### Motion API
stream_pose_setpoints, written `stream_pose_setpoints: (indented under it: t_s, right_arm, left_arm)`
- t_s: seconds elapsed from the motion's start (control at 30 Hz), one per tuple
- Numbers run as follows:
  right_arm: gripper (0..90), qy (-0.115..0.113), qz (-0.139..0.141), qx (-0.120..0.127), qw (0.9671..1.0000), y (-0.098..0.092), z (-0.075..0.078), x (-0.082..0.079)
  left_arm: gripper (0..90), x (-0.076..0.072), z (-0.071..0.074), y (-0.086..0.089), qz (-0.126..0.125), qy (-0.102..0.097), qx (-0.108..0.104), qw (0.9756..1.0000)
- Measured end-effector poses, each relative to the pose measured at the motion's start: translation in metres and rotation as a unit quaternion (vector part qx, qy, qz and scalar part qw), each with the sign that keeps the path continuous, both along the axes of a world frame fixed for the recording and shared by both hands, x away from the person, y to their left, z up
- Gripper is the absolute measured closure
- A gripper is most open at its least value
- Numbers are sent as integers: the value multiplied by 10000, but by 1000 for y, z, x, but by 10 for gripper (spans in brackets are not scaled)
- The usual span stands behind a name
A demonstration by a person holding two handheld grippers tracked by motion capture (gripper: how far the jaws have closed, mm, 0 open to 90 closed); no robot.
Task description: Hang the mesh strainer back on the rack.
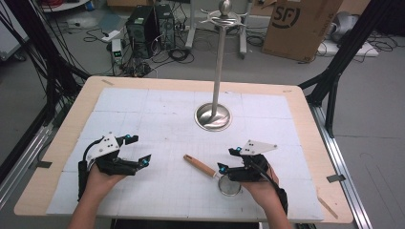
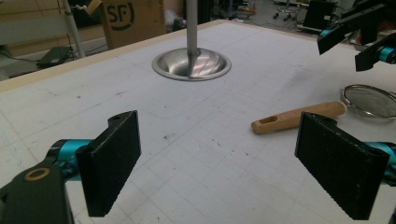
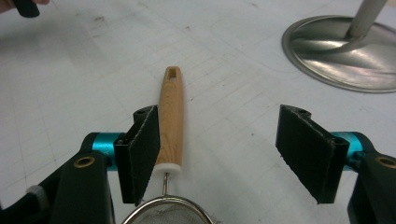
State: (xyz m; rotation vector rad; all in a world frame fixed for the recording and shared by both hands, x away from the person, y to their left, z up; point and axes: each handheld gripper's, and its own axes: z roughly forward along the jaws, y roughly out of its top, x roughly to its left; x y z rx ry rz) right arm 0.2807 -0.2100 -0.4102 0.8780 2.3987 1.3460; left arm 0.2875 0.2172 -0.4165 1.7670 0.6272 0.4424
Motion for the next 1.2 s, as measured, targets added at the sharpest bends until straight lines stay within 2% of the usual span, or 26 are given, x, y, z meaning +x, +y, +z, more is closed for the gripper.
stream_pose_setpoints:
  t_s: [0.2, 0.43, 0.7, 0.77, 0.8, 0.83, 1.03, 1.2]
  right_arm:
    - [308, 138, 176, -279, 9994, 13, -2, 4]
    - [324, 358, 379, -665, 9964, 25, 1, 7]
    - [344, 651, 598, -1215, 9886, 41, -3, 10]
    - [368, 705, 654, -1326, 9865, 45, -5, 10]
    - [401, 804, 661, -1419, 9844, 48, -7, 11]
    - [401, 804, 661, -1419, 9844, 48, -7, 11]
    - [486, 1021, 726, -1721, 9771, 54, -13, 13]
    - [567, 1110, 836, -1801, 9738, 56, -14, 13]
  left_arm:
    - [149, 0, 0, 0, 12, 0, -12, 10000]
    - [149, 0, 0, 1, 15, 6, -8, 10000]
    - [149, 0, 0, 1, 8, 19, -5, 10000]
    - [149, 0, 0, 1, 10, 20, -1, 10000]
    - [149, 0, 0, 1, 12, 21, 1, 10000]
    - [149, 0, 0, 1, 11, 29, 7, 10000]
    - [149, 1, -1, 1, 4, 43, 18, 10000]
    - [149, 1, -1, 1, 2, 53, 26, 10000]
